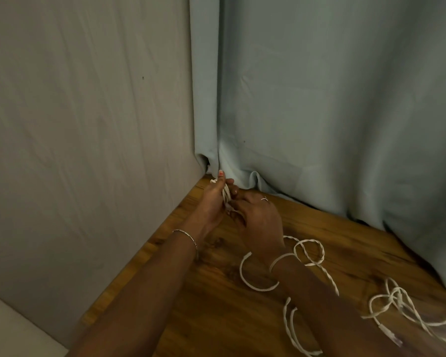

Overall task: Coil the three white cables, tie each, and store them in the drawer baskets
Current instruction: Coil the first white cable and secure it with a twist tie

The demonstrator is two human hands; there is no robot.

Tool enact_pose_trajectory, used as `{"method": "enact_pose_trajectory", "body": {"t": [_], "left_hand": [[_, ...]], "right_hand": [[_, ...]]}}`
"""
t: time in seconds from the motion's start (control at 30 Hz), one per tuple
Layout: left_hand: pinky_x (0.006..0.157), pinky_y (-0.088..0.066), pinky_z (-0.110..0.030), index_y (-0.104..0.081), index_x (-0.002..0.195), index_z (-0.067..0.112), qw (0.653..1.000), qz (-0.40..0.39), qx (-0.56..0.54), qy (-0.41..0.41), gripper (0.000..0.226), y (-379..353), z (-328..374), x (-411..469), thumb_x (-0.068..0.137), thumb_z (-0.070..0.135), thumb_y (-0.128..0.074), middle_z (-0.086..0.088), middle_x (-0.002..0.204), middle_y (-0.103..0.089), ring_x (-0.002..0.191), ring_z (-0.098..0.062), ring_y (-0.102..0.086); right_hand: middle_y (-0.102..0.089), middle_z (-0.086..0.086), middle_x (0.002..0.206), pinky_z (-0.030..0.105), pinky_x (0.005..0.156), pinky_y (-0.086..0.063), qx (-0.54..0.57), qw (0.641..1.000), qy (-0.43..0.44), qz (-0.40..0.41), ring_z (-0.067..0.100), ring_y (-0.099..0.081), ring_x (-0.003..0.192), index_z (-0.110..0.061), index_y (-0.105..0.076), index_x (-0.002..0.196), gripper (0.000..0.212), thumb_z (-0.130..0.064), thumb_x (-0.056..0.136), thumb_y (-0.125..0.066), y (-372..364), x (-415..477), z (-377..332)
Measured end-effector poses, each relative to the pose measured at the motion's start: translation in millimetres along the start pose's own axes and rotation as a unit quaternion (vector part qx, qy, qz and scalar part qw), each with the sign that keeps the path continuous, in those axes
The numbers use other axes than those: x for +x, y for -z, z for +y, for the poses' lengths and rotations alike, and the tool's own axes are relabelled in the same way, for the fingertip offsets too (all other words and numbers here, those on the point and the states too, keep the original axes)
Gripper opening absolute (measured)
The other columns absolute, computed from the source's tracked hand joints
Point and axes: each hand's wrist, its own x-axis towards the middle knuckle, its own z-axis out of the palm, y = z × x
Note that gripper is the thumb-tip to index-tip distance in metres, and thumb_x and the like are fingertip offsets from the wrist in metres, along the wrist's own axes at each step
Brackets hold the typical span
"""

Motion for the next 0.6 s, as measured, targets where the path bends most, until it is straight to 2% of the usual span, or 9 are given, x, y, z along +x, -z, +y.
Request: {"method": "enact_pose_trajectory", "body": {"t": [0.13,0.23,0.33,0.4,0.47,0.6], "left_hand": [[0.056,-0.05,-0.026,-0.056,0.084,0.01,1.0,0.0,-0.001,0.005,0.038,-0.4,-6.0,-2.0,0.102,0.04,-0.04,-0.002,0.058,-0.063,0.051,-0.013,-0.059],[0.07,-0.051,-0.033,-0.06,0.078,0.01,1.0,0.01,0.019,0.001,0.039,-5.1,-7.2,-2.6,0.101,0.036,-0.044,-0.003,0.06,-0.066,0.058,-0.015,-0.063],[0.066,-0.048,-0.033,-0.059,0.081,0.006,0.994,-0.032,0.085,0.054,0.045,-3.4,-4.9,-5.5,0.102,0.04,-0.039,-0.01,0.072,-0.064,0.063,-0.021,-0.061],[0.056,-0.046,-0.031,-0.055,0.072,0.005,0.984,-0.067,0.146,0.075,0.053,-2.0,-5.8,-8.0,0.102,0.043,-0.035,-0.009,0.064,-0.059,0.055,-0.021,-0.056],[0.047,-0.044,-0.026,-0.051,0.067,0.006,0.976,-0.078,0.183,0.085,0.054,-2.6,-7.2,-10.8,0.103,0.043,-0.033,-0.006,0.055,-0.055,0.046,-0.018,-0.052],[0.053,-0.043,-0.029,-0.055,0.069,0.006,0.965,-0.098,0.225,0.088,0.054,-0.5,-10.9,-11.0,0.103,0.042,-0.034,-0.011,0.066,-0.054,0.058,-0.022,-0.05]], "right_hand": [[-0.067,0.001,0.095,0.038,0.07,-0.048,-0.032,0.999,-0.022,0.002,0.024,-0.064,0.084,-0.019,-0.07,0.095,0.031,-0.033,0.084,-0.045,0.4,-4.9,0.5],[-0.066,0.002,0.105,0.042,0.078,-0.048,-0.034,0.999,-0.024,0.011,0.025,-0.063,0.093,-0.019,-0.068,0.101,0.024,-0.028,0.083,-0.055,0.5,-6.4,4.5],[-0.063,0.003,0.104,0.04,0.08,-0.042,-0.033,0.999,-0.03,0.003,0.025,-0.062,0.095,-0.018,-0.066,0.102,0.025,-0.027,0.08,-0.059,1.4,-6.4,11.9],[-0.061,0.004,0.105,0.037,0.081,-0.036,-0.029,0.998,-0.052,-0.013,0.025,-0.059,0.098,-0.017,-0.065,0.104,0.027,-0.03,0.081,-0.058,1.3,-7.2,19.3],[-0.058,0.006,0.112,0.036,0.085,-0.03,-0.008,0.997,-0.07,-0.037,0.026,-0.054,0.106,-0.016,-0.064,0.105,0.027,-0.028,0.081,-0.066,-0.3,-9.4,26.7],[-0.055,0.007,0.12,0.037,0.088,-0.027,0.019,0.996,-0.066,-0.058,0.026,-0.05,0.114,-0.016,-0.063,0.105,0.031,-0.027,0.078,-0.073,-2.6,-14.3,31.4]]}}
